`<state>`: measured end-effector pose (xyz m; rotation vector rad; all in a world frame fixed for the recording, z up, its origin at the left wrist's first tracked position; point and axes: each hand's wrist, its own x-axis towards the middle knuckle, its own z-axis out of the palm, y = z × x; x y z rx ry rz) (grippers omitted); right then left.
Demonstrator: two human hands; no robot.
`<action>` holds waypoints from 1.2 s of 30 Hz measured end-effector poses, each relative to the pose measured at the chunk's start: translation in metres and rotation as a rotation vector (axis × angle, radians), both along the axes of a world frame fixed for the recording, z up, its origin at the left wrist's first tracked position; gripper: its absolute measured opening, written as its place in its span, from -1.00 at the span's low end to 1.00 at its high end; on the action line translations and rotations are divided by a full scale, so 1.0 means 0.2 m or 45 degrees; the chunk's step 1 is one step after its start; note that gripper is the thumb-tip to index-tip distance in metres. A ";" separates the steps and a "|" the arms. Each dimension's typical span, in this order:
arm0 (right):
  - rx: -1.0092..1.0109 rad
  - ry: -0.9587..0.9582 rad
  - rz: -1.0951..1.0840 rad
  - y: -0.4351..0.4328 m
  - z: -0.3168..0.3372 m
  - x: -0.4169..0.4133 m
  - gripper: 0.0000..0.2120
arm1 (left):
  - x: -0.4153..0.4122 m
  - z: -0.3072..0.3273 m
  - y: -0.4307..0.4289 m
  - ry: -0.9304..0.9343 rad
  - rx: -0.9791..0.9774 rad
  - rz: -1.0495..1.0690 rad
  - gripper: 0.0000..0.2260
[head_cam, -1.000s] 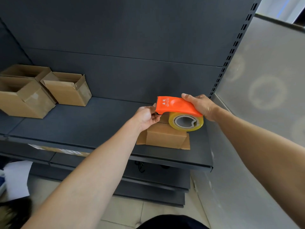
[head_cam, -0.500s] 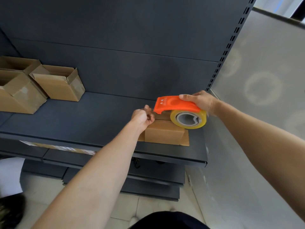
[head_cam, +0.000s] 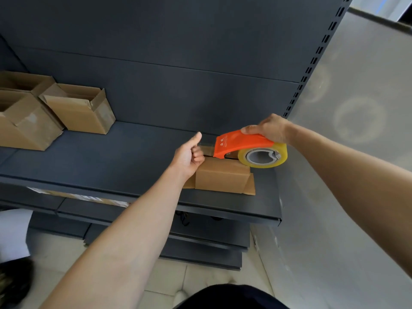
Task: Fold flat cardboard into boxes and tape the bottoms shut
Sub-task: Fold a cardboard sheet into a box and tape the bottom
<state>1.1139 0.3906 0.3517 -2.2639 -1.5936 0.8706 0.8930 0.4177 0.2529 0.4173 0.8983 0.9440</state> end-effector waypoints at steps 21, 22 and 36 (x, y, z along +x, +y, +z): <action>-0.061 -0.226 0.034 0.06 -0.04 -0.10 -0.43 | -0.15 -0.14 0.10 0.371 0.044 -0.136 -0.88; -0.062 -0.234 0.037 0.06 -0.03 -0.11 -0.43 | -0.15 -0.15 0.10 0.393 0.041 -0.142 -0.88; -0.058 -0.227 0.004 0.08 -0.04 -0.15 -0.45 | -0.08 -0.26 0.10 0.585 -0.168 -0.224 -0.84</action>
